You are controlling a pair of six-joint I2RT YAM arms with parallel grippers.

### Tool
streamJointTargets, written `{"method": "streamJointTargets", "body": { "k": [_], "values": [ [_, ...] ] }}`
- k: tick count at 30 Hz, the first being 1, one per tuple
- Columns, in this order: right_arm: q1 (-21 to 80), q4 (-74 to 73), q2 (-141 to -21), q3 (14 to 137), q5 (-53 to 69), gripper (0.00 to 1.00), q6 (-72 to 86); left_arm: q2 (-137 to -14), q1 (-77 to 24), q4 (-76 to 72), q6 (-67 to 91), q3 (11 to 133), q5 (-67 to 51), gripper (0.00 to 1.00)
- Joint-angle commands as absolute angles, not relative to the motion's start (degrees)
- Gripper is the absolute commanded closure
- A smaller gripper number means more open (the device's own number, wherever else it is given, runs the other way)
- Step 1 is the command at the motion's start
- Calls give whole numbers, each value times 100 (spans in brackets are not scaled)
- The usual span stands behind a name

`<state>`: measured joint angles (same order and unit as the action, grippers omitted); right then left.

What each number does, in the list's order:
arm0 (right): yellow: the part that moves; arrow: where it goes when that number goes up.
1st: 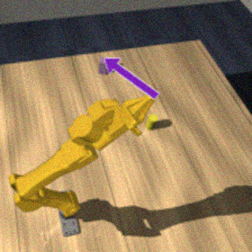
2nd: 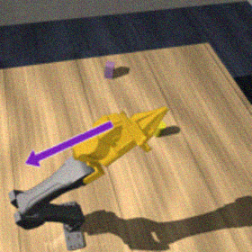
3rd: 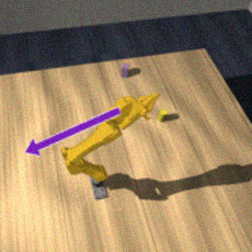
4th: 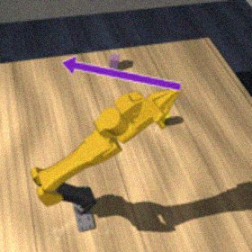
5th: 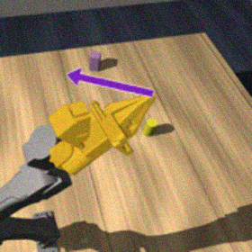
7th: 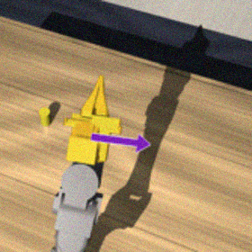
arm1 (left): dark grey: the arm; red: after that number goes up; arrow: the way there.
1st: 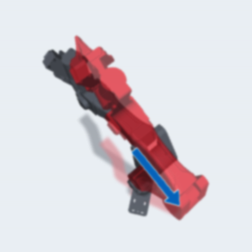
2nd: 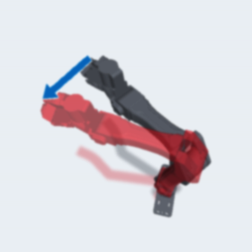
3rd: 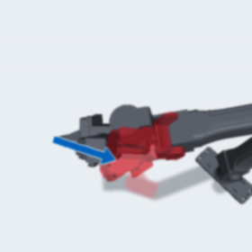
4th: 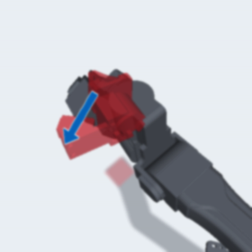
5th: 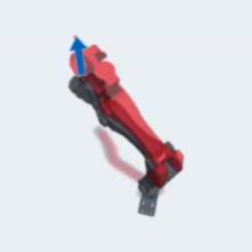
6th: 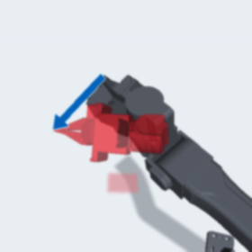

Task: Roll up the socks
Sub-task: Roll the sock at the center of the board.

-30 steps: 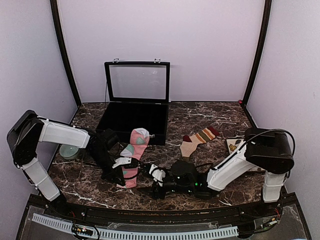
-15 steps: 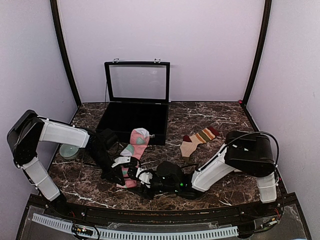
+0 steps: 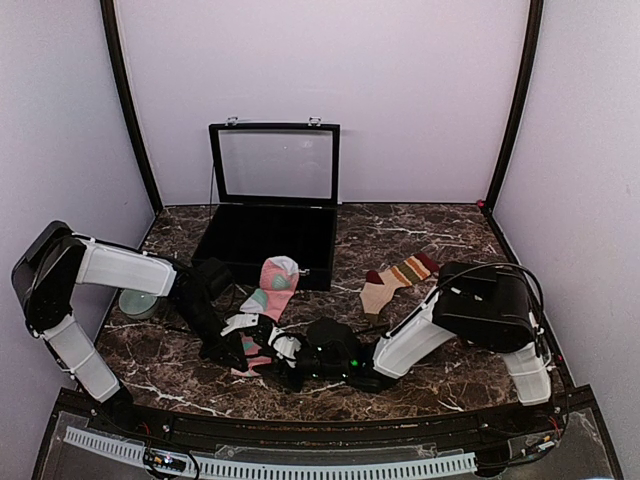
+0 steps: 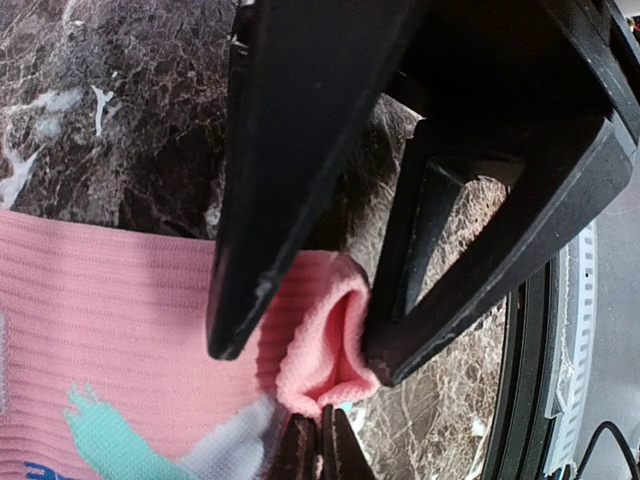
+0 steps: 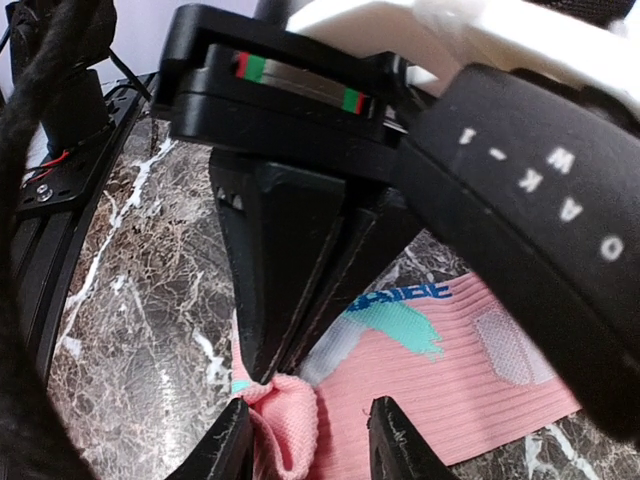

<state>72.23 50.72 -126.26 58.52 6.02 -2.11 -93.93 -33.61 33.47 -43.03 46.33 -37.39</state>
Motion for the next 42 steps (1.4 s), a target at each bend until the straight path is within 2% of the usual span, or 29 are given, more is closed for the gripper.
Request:
{"method": "streamJointTargets", "body": {
  "k": [1,11,13,15,17,19,21,22,24,25,32,37,42],
  "values": [
    [7175,5090,-12750,6008,744,62,28,-9204,-3331,3429,-4366,4494,-3628,95],
    [7168,5133,-12759,5842,1217,67,438,-9159,-3331,3243,-4220,4464,-3569,92],
    [7141,4868,-12789,5933,1148,72,497,-9110,-3329,3208,-4189,4456,-3562,91],
    [7094,4577,-12832,6093,1027,82,643,-9027,-3331,3219,-4190,4446,-3603,88],
    [7012,4473,-12870,6174,1060,92,842,-8910,-3331,3206,-4190,4421,-3668,81],
    [6959,4447,-12893,6191,1158,99,996,-8745,-3331,3169,-4181,4353,-3699,69],
    [6929,4363,-12895,6197,1201,100,1133,-8589,-3327,3136,-4154,4285,-3627,51],
    [6921,4307,-12889,6196,1198,100,1231,-8500,-3328,3141,-4163,4273,-3565,48],
    [6899,4169,-12858,6193,1211,100,1452,-8268,-3331,3186,-4220,4272,-3404,34],
    [6890,4094,-12832,6185,1230,100,1550,-8131,-3327,3228,-4276,4278,-3322,33],
    [6864,3112,-12690,6217,1017,100,2261,-7370,-3410,3639,-4738,4492,-3222,29],
    [6814,2574,-12705,6430,932,100,2684,-7409,-3815,4002,-5036,4475,-3470,36],
    [6770,1810,-12886,6915,1077,100,2814,-7544,-4181,3631,-5002,4183,-3359,42]
  ]
}}
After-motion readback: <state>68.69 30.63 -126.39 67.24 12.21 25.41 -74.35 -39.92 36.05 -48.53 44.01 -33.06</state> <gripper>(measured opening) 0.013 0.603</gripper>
